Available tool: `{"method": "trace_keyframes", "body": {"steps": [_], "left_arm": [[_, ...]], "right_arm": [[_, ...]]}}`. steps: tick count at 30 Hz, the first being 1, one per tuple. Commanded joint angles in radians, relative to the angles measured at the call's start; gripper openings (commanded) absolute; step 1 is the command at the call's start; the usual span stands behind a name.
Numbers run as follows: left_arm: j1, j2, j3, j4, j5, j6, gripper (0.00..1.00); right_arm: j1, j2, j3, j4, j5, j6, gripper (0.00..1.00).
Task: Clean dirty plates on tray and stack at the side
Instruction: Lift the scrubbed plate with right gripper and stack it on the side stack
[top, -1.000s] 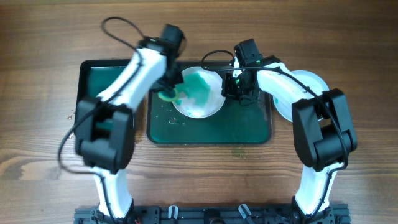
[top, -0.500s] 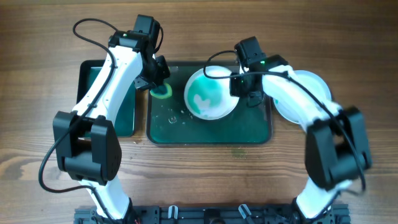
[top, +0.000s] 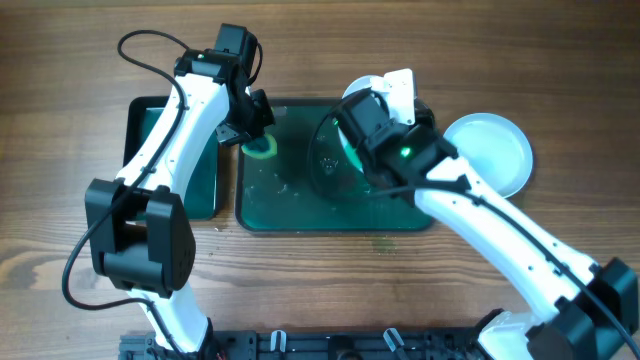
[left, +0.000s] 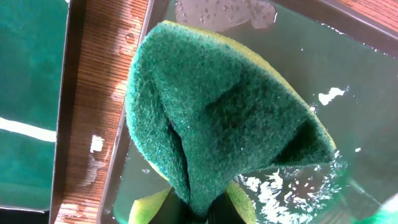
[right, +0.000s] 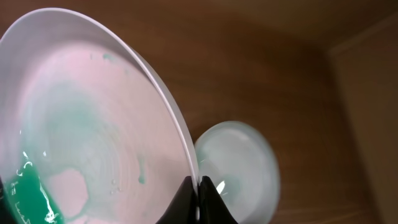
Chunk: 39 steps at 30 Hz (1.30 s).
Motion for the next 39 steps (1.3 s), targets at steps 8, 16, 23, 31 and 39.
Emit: {"method": "trace_keyframes", "body": {"steps": [8,16,23,31,39], "left_arm": [[-0.001,-0.008,-0.005,0.000,0.004,-0.013,0.04],[-0.001,-0.008,-0.005,0.000,0.004,-0.013,0.04],[-0.004,-0.008,-0.005,0.000,0.004,-0.013,0.04],[-0.004,-0.008,-0.005,0.000,0.004,-0.013,0.04],[-0.004,-0.008,-0.005,-0.001,0.004,-0.013,0.04]], "right_arm": [[0.121,-0.050,0.005,0.002,0.487,-0.177,0.04],[0.139,-0.050,0.005,0.005,0.642,-0.203,0.04],[0.138,-0.050,0.005,0.010,0.529,-0.200,0.04],[0.034,-0.050,0.005,0.014,-0.299,-0.042,0.04],[-0.359,-0.050,0.005,0.012,-0.889,-0.041,0.04]]}}
